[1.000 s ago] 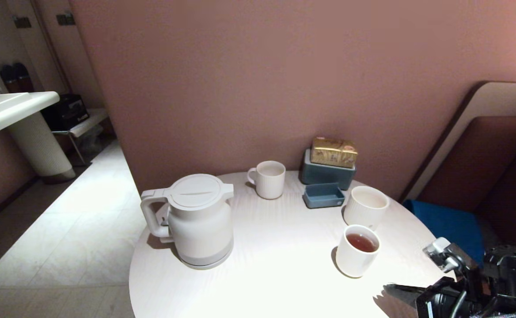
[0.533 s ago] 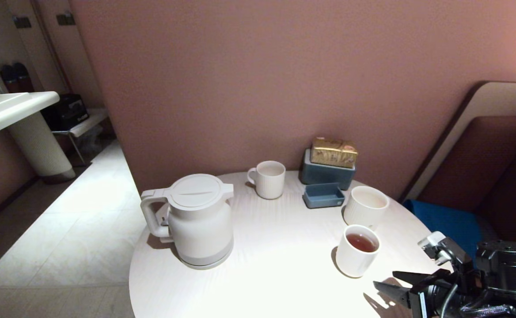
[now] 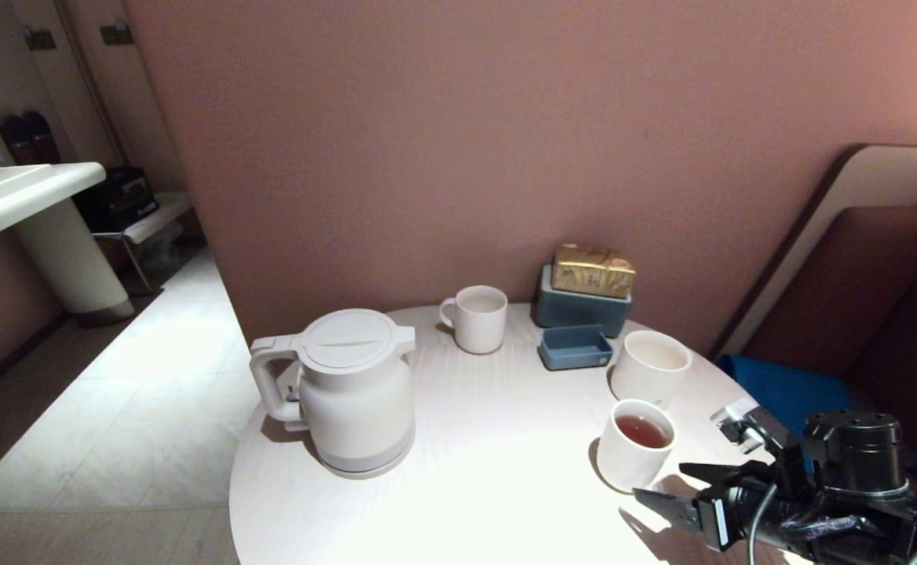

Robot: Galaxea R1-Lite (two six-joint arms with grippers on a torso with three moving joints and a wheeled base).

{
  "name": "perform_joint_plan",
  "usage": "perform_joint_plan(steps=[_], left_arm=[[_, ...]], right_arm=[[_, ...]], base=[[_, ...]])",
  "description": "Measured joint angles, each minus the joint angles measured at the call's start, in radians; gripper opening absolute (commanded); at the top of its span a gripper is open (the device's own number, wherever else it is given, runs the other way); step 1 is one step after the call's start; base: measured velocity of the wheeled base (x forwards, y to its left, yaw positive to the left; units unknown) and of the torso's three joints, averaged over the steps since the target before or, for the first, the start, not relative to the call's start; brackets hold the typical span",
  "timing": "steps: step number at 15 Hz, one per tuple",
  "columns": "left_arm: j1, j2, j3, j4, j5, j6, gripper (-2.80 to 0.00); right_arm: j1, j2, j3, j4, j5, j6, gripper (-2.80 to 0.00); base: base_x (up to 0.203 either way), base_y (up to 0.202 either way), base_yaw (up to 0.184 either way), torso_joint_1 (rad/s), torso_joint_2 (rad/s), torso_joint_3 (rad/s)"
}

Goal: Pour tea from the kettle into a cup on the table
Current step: Pick up the cup

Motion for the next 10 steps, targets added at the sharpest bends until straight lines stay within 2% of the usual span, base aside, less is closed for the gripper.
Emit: perform_joint_plan(steps=[5,10], left_arm=[[0.000,0.000,0.000,0.000,0.000,0.001,-2.80],[0.000,0.000,0.000,0.000,0.000,0.000,-2.80]], right_arm=[[0.026,0.083,-0.096,-0.031,-0.023,0.000,0.00],[0.030,0.120,-0.129,-0.034,-0.033,0.003,0.00]], base=[[0.000,0.000,0.000,0.000,0.00,0.000],[0.000,0.000,0.000,0.000,0.00,0.000]])
